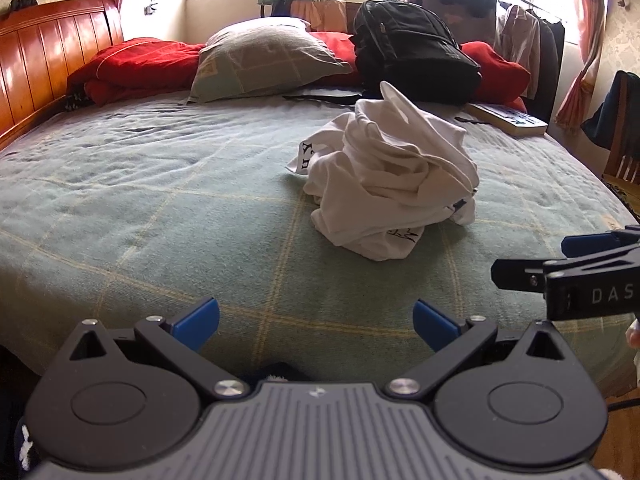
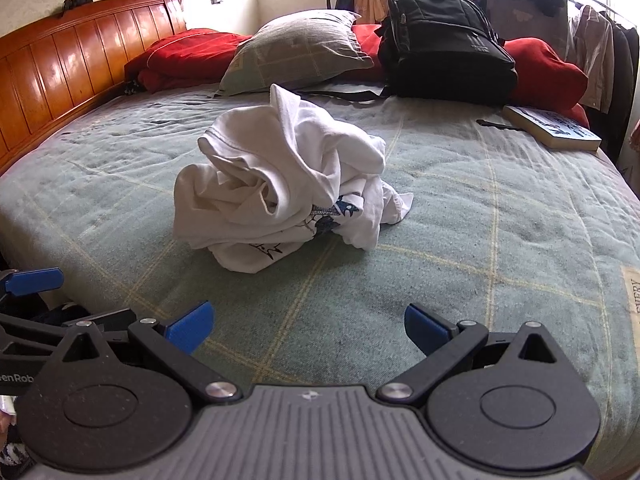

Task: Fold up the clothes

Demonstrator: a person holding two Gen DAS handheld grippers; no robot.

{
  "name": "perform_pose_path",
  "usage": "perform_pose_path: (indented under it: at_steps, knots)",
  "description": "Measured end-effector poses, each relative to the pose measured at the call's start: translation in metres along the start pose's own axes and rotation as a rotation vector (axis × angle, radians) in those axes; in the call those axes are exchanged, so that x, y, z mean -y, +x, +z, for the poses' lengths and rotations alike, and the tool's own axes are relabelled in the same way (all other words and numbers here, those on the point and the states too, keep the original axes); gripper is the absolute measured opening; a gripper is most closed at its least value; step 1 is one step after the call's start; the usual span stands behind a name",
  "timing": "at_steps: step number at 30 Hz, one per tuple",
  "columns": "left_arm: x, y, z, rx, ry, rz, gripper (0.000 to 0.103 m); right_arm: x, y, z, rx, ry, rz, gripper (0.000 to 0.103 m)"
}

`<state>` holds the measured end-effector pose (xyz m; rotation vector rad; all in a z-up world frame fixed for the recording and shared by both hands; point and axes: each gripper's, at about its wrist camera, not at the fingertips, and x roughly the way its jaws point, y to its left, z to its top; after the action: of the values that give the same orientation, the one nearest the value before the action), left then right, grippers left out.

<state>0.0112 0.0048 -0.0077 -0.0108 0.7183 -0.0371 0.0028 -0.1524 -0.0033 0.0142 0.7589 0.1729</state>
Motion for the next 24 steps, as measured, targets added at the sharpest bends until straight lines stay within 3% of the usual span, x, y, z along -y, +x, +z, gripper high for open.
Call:
perform_pose_path:
  at_steps: [12,24]
  knots:
    - [-0.018,0.019,0.024,-0.004,-0.004,0.012,0.102,0.01,0.027,0.018,-0.014,-0.007,0.053,0.103]
    - [-0.029,0.055,0.045,-0.036,0.03,-0.096,0.102,0.023,0.058,0.034,0.006,-0.066,0.063,0.103]
